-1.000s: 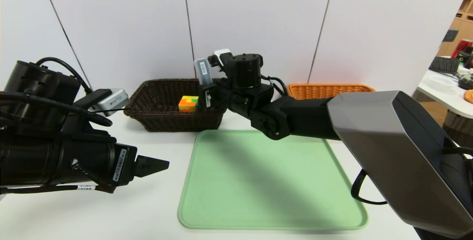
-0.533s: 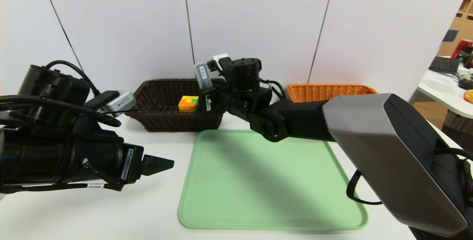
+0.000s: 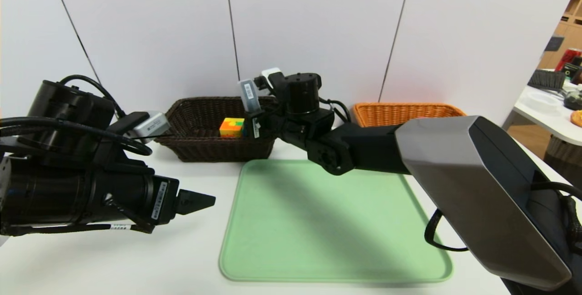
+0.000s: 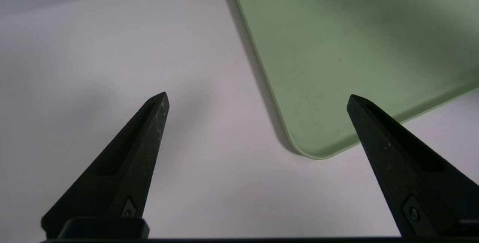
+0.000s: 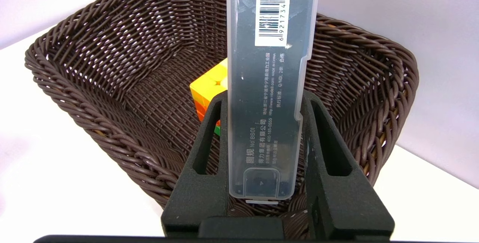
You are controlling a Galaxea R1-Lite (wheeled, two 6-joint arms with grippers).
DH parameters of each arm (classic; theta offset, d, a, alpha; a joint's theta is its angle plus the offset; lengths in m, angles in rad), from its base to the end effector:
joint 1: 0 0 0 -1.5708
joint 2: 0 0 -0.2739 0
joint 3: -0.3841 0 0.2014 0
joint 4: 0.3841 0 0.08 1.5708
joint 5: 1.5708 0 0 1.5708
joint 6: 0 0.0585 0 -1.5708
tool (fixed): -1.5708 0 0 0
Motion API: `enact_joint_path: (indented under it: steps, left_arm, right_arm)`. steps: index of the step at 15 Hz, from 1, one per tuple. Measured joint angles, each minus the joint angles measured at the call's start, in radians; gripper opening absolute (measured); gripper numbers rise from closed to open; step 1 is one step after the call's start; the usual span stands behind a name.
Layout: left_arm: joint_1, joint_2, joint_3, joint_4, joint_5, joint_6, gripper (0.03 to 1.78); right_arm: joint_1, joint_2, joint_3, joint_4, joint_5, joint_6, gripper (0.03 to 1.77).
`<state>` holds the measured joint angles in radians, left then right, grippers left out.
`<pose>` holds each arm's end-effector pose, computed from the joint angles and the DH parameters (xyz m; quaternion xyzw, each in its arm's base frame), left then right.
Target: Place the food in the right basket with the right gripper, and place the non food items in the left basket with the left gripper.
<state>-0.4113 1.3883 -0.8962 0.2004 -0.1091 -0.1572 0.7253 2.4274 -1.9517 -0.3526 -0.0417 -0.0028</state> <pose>0.2329 -0.1085 0.1594 -0.0204 0.3535 -0.2149 0.9102 0.4094 0.3597 0.1440 -0.0243 0.0566 0.3346 0.9403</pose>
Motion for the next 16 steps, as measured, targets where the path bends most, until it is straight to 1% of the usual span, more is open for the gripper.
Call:
enact_joint_path:
  steps: [2,5,7,9,13,16]
  left_arm:
    - [0.0,0.002,0.0,-0.007,0.0,0.0,1.69]
    - [0.0,0.004,0.0,-0.007,-0.001,0.0,1.69]
    - [0.0,0.004,0.0,-0.007,-0.001,0.0,1.69]
    - [0.0,0.004,0.0,-0.007,0.0,0.0,1.69]
    - [0.0,0.001,-0.007,-0.007,0.0,0.0,1.69]
    - [0.001,-0.006,-0.023,-0.007,0.005,-0.001,1.69]
  right_arm:
    - [-0.003,0.0,-0.005,0.008,0.001,-0.001,0.54]
    - [-0.005,0.001,-0.005,0.016,0.002,-0.001,0.9]
    - [-0.005,0.0,-0.006,0.016,0.009,-0.001,1.09]
    - [-0.005,-0.001,-0.006,0.013,0.015,-0.001,1.23]
    - [-0.017,-0.029,-0.006,0.019,0.014,-0.001,1.42]
    - [-0.061,-0.058,-0.006,0.037,0.006,0.003,1.51]
